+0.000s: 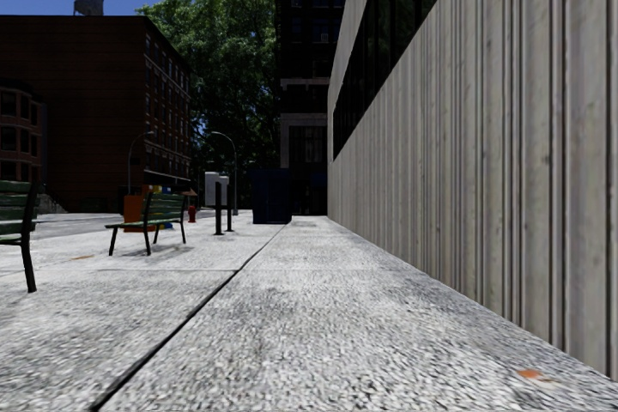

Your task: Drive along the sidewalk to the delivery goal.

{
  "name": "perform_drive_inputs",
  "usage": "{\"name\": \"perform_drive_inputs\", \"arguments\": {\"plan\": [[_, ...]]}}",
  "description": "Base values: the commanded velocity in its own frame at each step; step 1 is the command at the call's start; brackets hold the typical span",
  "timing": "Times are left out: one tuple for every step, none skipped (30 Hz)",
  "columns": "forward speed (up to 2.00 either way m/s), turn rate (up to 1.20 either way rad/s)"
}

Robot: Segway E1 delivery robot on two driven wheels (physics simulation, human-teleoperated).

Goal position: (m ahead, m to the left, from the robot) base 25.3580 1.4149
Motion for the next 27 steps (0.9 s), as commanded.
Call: {"name": "perform_drive_inputs", "arguments": {"plan": [[2.0, 0.0], [2.0, 0.0], [2.0, 0.0], [2.0, 0.0], [2.0, 0.0], [2.0, 0.0], [2.0, 0.0], [2.0, 0.0], [2.0, 0.0], [2.0, 0.0], [2.0, 0.0], [2.0, 0.0], [2.0, 0.0], [2.0, 0.0], [2.0, 0.0], [2.0, 0.0], [2.0, 0.0], [2.0, 0.0], [2.0, 0.0], [2.0, 0.0], [2.0, 0.0], [2.0, 0.0], [2.0, 0.0], [2.0, 0.0], [2.0, 0.0], [2.0, 0.0], [2.0, 0.0]]}}
